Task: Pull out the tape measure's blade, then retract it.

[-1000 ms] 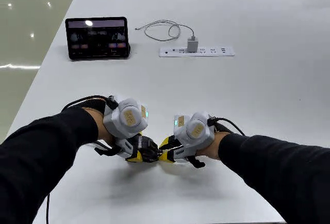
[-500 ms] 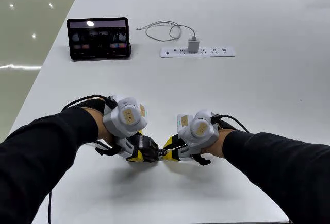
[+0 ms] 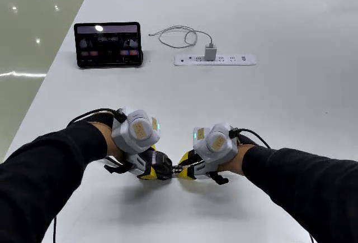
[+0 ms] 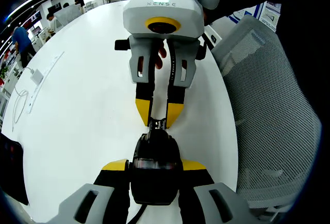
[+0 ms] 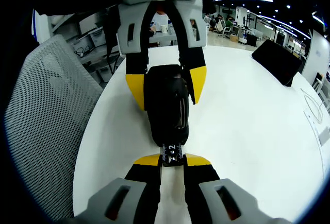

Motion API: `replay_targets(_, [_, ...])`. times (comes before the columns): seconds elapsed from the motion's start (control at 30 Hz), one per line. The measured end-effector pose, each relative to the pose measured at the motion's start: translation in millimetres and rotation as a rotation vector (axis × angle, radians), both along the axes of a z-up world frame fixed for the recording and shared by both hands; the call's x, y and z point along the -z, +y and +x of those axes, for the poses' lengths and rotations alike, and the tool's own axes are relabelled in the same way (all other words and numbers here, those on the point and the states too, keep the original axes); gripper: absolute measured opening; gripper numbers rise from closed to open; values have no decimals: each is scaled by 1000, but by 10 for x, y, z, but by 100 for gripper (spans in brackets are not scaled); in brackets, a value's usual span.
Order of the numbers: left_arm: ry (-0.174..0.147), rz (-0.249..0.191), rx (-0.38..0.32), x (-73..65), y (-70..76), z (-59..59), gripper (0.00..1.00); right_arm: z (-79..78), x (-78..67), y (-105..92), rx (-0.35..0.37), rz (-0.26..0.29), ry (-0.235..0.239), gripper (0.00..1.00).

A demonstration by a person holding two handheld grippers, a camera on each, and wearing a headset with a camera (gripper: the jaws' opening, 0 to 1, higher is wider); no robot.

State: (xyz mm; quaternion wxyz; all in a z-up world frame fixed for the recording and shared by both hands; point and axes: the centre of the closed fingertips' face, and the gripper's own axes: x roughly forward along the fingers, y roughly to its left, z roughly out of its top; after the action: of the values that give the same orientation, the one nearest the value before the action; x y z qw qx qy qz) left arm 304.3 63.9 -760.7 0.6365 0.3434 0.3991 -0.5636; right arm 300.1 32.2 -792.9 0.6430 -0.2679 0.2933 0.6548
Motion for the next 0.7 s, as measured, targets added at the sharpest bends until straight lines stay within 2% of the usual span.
replay_targets(0.1, [0, 1, 2, -1, 0, -7, 32, -4, 50, 66, -28, -10, -37, 12])
replay_targets(0.13, [-1, 2, 3, -1, 1, -7, 32, 13, 31, 107, -51, 8, -64, 12])
replay_targets(0.17, [-1, 3, 1, -1, 5, -7, 32, 19, 39, 85, -33, 1, -40, 12])
replay_targets(0.23, [2, 3, -4, -6, 21, -5, 32, 23, 21, 49, -20, 14, -27, 11])
replay_targets(0.5, [-3, -16, -1, -10, 34, -14, 32, 14, -3, -19, -5, 31, -9, 9])
replay_targets(0.7, [0, -16, -3, -10, 23, -12, 32, 34, 17, -136, 21, 16, 8, 9])
